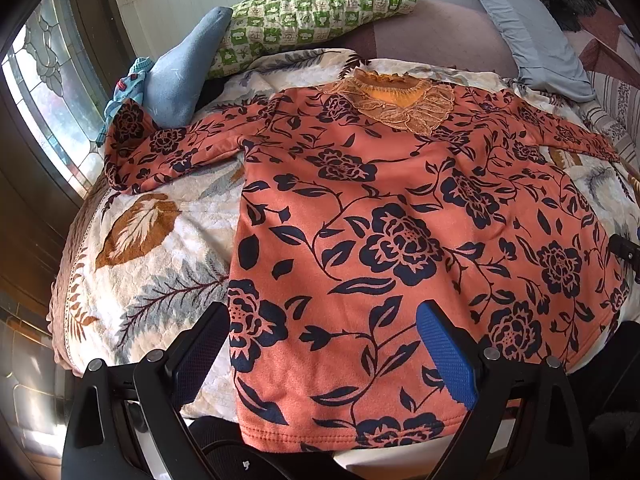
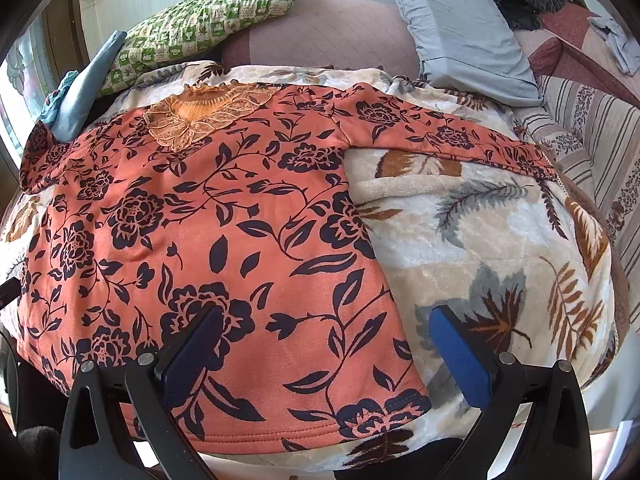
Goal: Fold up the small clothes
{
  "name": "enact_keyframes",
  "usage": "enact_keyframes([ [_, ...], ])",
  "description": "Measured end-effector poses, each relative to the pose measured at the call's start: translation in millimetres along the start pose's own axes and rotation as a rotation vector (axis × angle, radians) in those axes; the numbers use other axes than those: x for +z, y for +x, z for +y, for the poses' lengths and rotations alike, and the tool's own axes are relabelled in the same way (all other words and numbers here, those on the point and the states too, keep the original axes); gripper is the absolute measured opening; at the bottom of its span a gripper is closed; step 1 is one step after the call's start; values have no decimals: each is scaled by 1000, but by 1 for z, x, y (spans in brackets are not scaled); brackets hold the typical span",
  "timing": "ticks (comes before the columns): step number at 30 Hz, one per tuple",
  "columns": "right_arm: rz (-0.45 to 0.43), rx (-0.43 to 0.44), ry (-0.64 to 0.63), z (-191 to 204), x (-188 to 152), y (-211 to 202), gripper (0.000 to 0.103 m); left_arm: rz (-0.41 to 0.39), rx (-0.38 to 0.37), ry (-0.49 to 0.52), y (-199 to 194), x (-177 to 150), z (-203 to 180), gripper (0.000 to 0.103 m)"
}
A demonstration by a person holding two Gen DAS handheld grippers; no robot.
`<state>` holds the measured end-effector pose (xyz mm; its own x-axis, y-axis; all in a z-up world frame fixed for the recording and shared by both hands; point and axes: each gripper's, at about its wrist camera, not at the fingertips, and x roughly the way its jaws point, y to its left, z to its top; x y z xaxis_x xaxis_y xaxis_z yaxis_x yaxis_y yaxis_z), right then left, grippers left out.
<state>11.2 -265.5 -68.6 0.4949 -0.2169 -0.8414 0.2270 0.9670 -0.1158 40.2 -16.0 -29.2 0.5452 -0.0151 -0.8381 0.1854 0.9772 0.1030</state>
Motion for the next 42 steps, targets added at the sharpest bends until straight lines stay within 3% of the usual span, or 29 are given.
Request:
enact_keyframes([
  [5,23,43,25,-13,4,8,102,11,12,-31,5,7,10,94],
  [11,27,57,166,-65,6,19,102,15,76,-164,15,22,59,94],
  [17,40,100,182,-82,18,37,102,99,67,-294,48,39,98,94],
  [20,58,147,163,-71,24,52,102,145,8,-339,70,43,103,94],
  [23,86,169,129,-57,28,68,101,207,-100,-380,92,40,102,94],
  [26,121,174,80,-44,30,85,87,258,-174,-371,110,35,97,90],
  [28,150,199,57,-39,29,93,53,274,-179,-349,119,34,93,85],
  [29,142,194,45,-38,29,93,46,256,-164,-332,118,34,92,80],
  [30,120,217,36,-38,29,88,28,243,-169,-318,115,33,89,64],
  [31,114,273,43,-41,29,82,7,247,-185,-316,114,34,89,56],
  [33,72,326,57,-44,30,61,7,249,-213,-329,107,33,91,47],
  [36,34,331,55,-51,24,38,6,223,-204,-323,93,30,95,46],
  [40,158,255,100,-67,2,75,7,289,-106,-286,111,15,93,46],
  [42,135,272,130,-70,2,73,9,267,-94,-272,105,16,86,46],
])
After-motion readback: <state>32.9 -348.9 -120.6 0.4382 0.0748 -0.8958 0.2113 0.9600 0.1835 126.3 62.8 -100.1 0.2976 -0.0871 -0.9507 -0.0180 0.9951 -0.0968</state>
